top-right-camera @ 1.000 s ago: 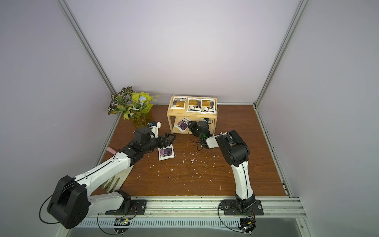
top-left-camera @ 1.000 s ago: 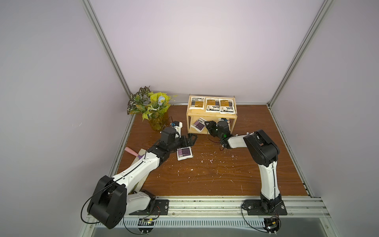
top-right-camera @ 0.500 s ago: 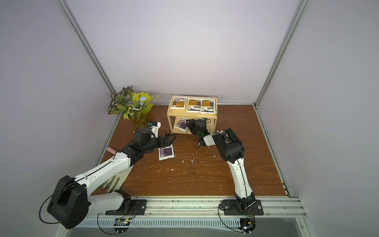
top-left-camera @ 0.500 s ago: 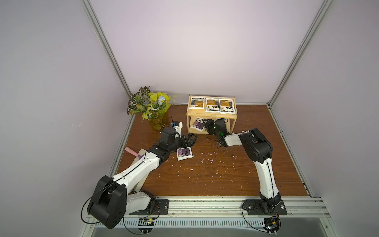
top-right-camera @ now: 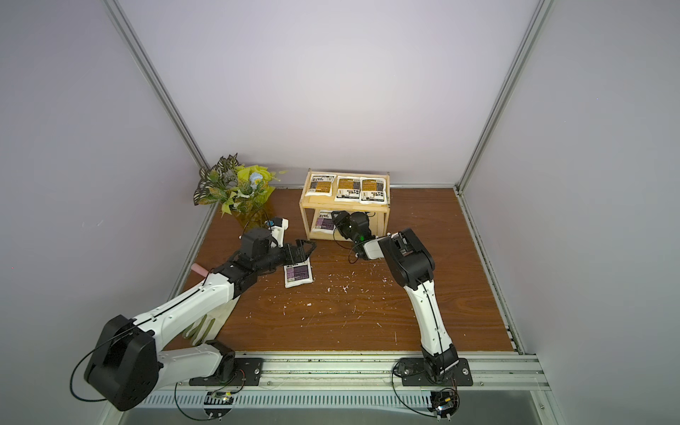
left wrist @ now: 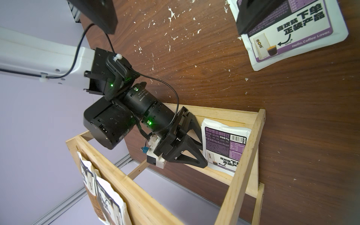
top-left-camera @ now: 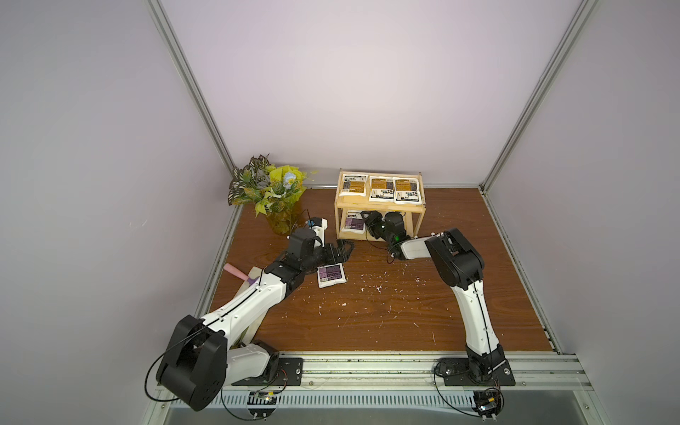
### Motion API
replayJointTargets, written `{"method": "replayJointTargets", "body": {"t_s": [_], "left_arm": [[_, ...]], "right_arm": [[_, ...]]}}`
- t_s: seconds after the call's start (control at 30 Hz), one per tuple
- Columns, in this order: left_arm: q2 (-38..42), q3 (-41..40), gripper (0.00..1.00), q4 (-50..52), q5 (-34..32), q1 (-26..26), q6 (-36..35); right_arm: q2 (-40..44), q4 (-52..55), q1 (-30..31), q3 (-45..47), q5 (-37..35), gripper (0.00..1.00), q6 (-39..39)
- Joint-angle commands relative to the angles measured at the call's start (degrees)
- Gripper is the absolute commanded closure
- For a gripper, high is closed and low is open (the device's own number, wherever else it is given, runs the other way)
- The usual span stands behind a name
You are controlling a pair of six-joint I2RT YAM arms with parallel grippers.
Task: Place the bagged coffee beans on the shelf by color
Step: Place the bagged coffee beans on the shelf, then adjust the bagged coffee beans at the center of the board.
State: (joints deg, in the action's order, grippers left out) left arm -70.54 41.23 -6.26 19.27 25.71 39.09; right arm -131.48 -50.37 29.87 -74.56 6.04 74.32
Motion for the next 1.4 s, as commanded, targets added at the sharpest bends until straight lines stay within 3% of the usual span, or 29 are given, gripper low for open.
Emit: {"method": "replayJointTargets", "body": {"t_s": [0.0, 0.27, 0.43, 0.67, 1.03, 1.37], "left_arm": [[1.13, -0.55, 0.0, -0.94, -0.1, -0.57, 0.03], [1.83, 0.35, 0.0, 1.03, -2.4, -0.57, -0.24], [4.92, -0.88, 0.0, 4.81, -8.81, -0.56, 1.09], [8.84, -5.17, 0.0, 11.67, -17.67, -0.88, 3.1], [4.54, -13.95, 0.0, 6.22, -12.95, -1.37, 2.28], [-4.63, -12.86, 0.0, 3.45, -5.9, -1.44, -0.24]], "right_arm": [[6.15, -2.72, -0.17, 3.96, -1.35, 0.49, -2.29], [13.09, -3.46, 0.08, 11.59, -1.09, 0.47, -4.22], [18.87, -3.43, 1.35, 17.41, 0.92, 0.47, -6.03], [30.14, 4.8, 4.21, 25.76, 4.04, 0.47, -12.51], [44.13, 28.76, 5.12, 30.17, 11.47, 0.46, -28.39], [49.57, 30.88, 5.17, 34.35, 15.35, 0.46, -27.91]]}}
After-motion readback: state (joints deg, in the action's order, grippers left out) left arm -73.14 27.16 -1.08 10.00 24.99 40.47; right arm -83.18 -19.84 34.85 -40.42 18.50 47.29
